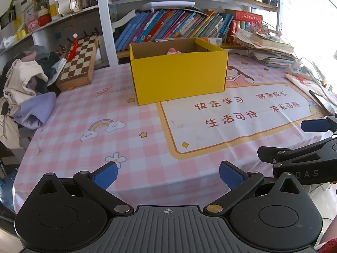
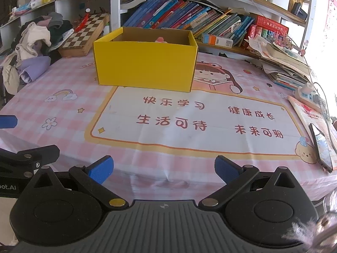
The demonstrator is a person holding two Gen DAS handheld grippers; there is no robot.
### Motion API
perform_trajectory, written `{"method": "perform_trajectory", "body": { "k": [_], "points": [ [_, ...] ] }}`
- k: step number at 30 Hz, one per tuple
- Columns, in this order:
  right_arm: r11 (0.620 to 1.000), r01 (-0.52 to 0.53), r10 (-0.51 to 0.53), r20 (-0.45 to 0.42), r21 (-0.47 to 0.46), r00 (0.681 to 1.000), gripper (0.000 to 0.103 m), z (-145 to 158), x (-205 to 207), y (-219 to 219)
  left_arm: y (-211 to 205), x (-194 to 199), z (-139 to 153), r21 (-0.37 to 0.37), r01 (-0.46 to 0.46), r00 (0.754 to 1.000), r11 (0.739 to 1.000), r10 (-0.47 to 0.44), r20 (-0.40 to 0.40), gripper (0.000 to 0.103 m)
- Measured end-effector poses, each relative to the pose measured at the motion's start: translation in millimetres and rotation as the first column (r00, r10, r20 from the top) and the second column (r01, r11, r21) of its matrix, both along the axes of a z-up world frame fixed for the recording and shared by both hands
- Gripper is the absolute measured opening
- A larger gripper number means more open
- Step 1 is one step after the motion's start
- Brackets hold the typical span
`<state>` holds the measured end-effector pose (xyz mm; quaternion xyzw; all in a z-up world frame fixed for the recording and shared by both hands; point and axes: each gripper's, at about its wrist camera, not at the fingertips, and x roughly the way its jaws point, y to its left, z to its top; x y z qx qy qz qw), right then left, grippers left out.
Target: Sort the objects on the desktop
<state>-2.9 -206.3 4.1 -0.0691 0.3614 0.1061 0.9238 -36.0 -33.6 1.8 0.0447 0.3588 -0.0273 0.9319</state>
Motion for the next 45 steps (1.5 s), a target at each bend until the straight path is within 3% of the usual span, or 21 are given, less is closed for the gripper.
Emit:
{"method": "perform_trajectory", "body": {
  "k": [45],
  "points": [
    [1.0, -0.028, 0.028, -0.021, -0.01, 0.999, 0.103, -1, 5, 4, 4, 3, -3, -0.007, -0.003, 1.0, 1.0, 0.003, -0.017, 0.103]
  ]
}}
